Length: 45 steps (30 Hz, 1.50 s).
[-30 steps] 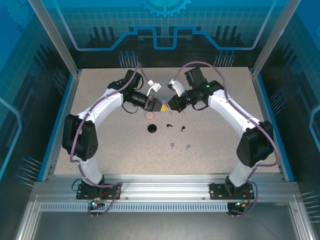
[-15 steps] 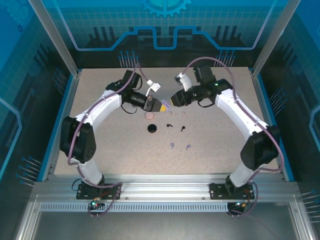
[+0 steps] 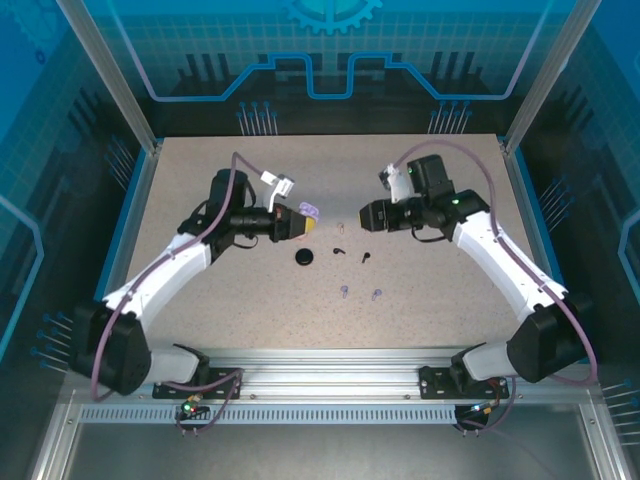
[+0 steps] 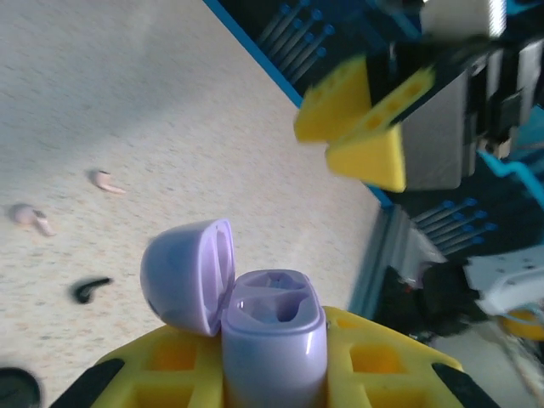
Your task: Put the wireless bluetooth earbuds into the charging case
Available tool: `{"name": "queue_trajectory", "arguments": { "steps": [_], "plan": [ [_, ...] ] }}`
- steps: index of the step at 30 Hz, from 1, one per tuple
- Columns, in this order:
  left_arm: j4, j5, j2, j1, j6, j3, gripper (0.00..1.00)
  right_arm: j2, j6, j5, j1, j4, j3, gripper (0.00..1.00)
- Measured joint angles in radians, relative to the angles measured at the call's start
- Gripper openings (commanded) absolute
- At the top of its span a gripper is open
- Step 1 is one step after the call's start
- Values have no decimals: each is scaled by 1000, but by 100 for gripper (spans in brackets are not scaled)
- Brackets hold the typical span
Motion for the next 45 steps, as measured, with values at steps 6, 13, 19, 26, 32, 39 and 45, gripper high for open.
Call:
{"name": "queue_trajectory", "arguments": {
  "steps": [6,13,19,26,32,39,45],
  "plan": [
    [272,-221,-191,-23,-47,-245,0,38,143,164,139,-15,-113,53],
    [513,-397,-288,-97,-18,-386,0,174,277,304,287,-14,-139,52],
    [647,-505,-291,-118,0,-454,0,294,375,402,373,-28,-124,50],
    [733,-543,-301,-122,4,-480,0,415,436,473,433,-59,-45,48],
    [752,-562,-332,-124,8,-486,0,472,464,506,448,-74,15,43],
    [759,-568,-338,-124,11,-486,0,507,503,514,449,-100,31,40],
    [759,-568,-338,-124,29,-488,0,522,527,514,450,-109,34,37]
  ]
}}
